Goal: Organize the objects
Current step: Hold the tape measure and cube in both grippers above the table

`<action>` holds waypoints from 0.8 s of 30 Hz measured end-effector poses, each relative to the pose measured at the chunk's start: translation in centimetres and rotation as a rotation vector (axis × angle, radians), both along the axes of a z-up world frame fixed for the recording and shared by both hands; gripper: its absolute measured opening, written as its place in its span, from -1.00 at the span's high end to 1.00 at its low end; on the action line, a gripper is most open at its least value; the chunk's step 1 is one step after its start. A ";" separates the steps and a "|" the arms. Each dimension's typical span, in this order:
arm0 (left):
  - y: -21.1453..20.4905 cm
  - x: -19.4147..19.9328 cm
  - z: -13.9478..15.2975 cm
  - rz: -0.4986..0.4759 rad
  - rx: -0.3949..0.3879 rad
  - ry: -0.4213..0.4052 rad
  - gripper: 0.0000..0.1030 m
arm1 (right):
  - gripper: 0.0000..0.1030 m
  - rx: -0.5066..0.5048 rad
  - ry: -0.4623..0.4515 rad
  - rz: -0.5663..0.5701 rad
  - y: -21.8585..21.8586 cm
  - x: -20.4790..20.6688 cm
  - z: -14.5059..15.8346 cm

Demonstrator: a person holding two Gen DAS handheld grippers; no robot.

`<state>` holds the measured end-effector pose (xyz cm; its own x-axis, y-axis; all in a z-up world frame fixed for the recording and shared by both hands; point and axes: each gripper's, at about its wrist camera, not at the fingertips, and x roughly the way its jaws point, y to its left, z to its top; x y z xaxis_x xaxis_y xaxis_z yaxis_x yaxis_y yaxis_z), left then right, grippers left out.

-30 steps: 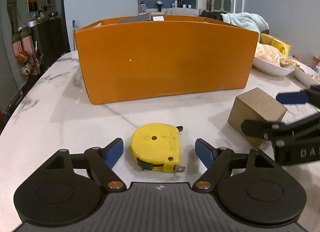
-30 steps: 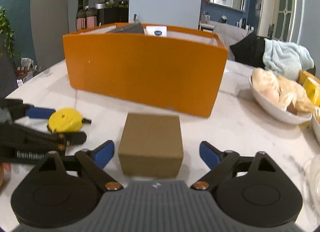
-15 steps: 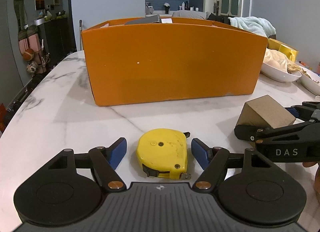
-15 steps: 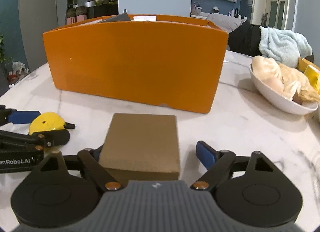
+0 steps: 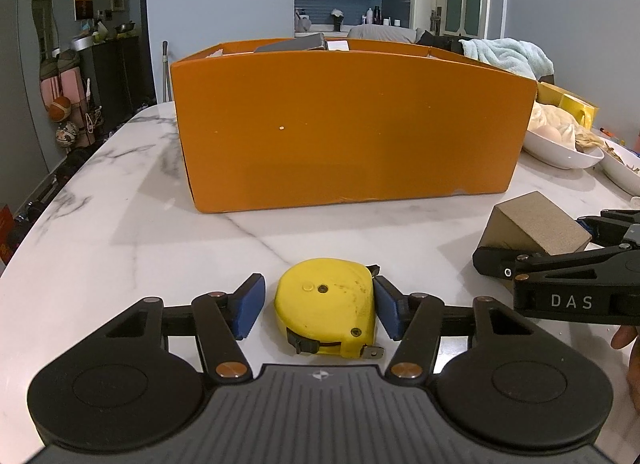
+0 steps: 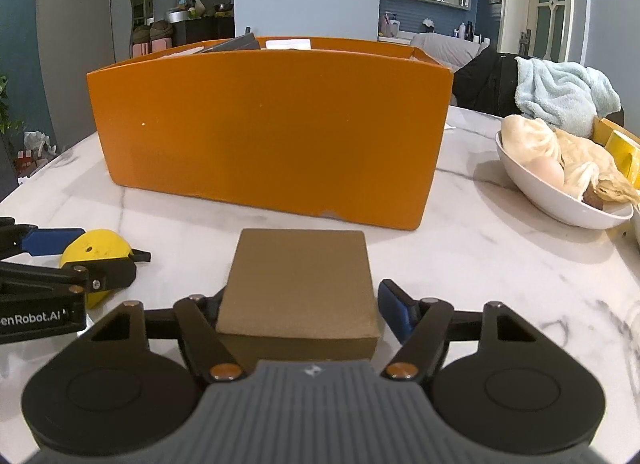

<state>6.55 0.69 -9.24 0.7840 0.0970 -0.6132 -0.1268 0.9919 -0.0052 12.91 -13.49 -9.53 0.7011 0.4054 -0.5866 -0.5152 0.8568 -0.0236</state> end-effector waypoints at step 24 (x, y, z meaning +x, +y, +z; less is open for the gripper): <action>-0.2 -0.5 0.0 -0.003 0.004 -0.004 -0.16 | -0.18 0.002 -0.008 -0.001 0.0 -0.8 0.0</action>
<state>6.03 0.53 -9.22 0.7866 0.0971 -0.6098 -0.1235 0.9923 -0.0012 12.08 -13.53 -9.51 0.7062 0.4064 -0.5798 -0.5145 0.8571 -0.0259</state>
